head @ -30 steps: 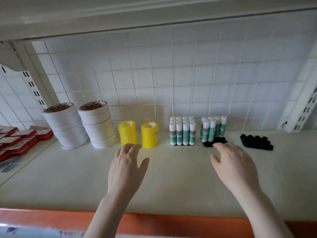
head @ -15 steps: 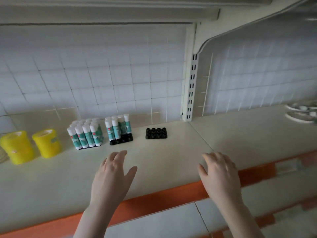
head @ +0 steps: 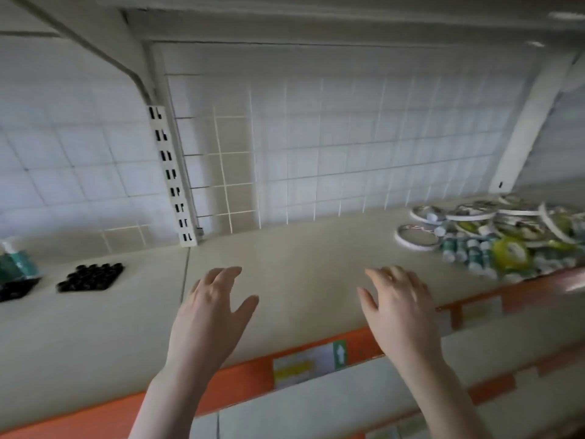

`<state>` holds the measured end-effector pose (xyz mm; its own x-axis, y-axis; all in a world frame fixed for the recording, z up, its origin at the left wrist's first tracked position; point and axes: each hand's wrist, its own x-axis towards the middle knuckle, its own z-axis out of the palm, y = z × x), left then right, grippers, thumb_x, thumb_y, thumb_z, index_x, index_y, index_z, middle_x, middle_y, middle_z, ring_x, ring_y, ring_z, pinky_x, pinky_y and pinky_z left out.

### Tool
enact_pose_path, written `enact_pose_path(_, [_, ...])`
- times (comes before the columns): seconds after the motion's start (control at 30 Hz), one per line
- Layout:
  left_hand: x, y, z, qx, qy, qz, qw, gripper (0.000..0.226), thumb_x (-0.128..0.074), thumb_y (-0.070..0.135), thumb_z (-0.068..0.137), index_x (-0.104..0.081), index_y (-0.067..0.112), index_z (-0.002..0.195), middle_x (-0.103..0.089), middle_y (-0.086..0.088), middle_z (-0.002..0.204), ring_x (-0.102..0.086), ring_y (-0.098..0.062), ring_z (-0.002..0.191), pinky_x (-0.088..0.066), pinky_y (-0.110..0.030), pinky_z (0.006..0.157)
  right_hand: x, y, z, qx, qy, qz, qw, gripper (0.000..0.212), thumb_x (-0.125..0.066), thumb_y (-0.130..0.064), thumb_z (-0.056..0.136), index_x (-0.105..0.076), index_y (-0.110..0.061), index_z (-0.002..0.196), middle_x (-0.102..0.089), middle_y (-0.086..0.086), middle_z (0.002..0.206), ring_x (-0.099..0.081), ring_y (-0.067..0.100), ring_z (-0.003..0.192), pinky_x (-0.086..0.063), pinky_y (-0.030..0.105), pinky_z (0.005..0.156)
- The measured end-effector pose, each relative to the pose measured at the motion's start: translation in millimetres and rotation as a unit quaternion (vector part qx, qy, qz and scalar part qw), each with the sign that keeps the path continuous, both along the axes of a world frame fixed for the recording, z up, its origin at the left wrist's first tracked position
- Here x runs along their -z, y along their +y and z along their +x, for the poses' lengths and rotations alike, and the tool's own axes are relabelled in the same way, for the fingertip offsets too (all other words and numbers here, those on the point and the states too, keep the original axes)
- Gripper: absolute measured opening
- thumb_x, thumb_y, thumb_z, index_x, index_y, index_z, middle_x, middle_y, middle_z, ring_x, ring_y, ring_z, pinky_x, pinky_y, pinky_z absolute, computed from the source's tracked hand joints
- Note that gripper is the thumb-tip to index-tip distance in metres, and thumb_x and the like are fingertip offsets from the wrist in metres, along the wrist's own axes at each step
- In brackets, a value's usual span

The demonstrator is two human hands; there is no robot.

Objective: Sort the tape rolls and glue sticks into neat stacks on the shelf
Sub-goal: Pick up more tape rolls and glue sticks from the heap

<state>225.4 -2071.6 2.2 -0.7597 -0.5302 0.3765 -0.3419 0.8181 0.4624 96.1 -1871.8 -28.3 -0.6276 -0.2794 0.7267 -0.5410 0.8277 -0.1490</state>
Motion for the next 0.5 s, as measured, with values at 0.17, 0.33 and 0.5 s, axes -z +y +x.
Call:
enact_pose_path(0.17, [-2.5, 50.8, -81.4, 0.062, 0.017, -0.017, 0.998, 0.049, -0.059, 0.039, 0.087, -0.047, 0.024, 0.132, -0.048, 0.01, 0.133, -0.044, -0.013, 0.122, -0.037, -0.027, 0.092, 6.3, 63.0, -59.6, 0.028, -0.002, -0.024, 0.999, 0.026, -0.08, -0.007, 0.063, -0.069, -0.003, 0.085, -0.066, 0.014, 0.078, -0.062, 0.035, 0.072, -0.052, 0.041, 0.065])
enact_pose_path(0.33, [-11.3, 102.1, -156.7, 0.12, 0.018, -0.019, 0.992, 0.048, -0.061, 0.037, 0.086, -0.05, 0.023, 0.131, -0.049, 0.011, 0.132, -0.046, -0.012, 0.121, -0.039, -0.027, 0.09, 4.8, 118.1, -110.0, 0.055, -0.029, -0.004, 0.998, 0.026, -0.079, -0.012, 0.067, -0.071, -0.006, 0.091, -0.067, 0.01, 0.086, -0.064, 0.031, 0.078, -0.053, 0.037, 0.065])
enact_pose_path(0.5, [-13.1, 139.9, -202.1, 0.124, 0.007, -0.023, 0.992, 0.046, -0.06, 0.037, 0.087, -0.049, 0.026, 0.131, -0.047, 0.015, 0.131, -0.044, -0.009, 0.122, -0.038, -0.026, 0.089, 1.9, 154.0, -152.4, 0.035, -0.028, -0.02, 0.999, 0.024, -0.077, -0.011, 0.07, -0.07, -0.006, 0.091, -0.066, 0.008, 0.084, -0.063, 0.029, 0.077, -0.054, 0.037, 0.063])
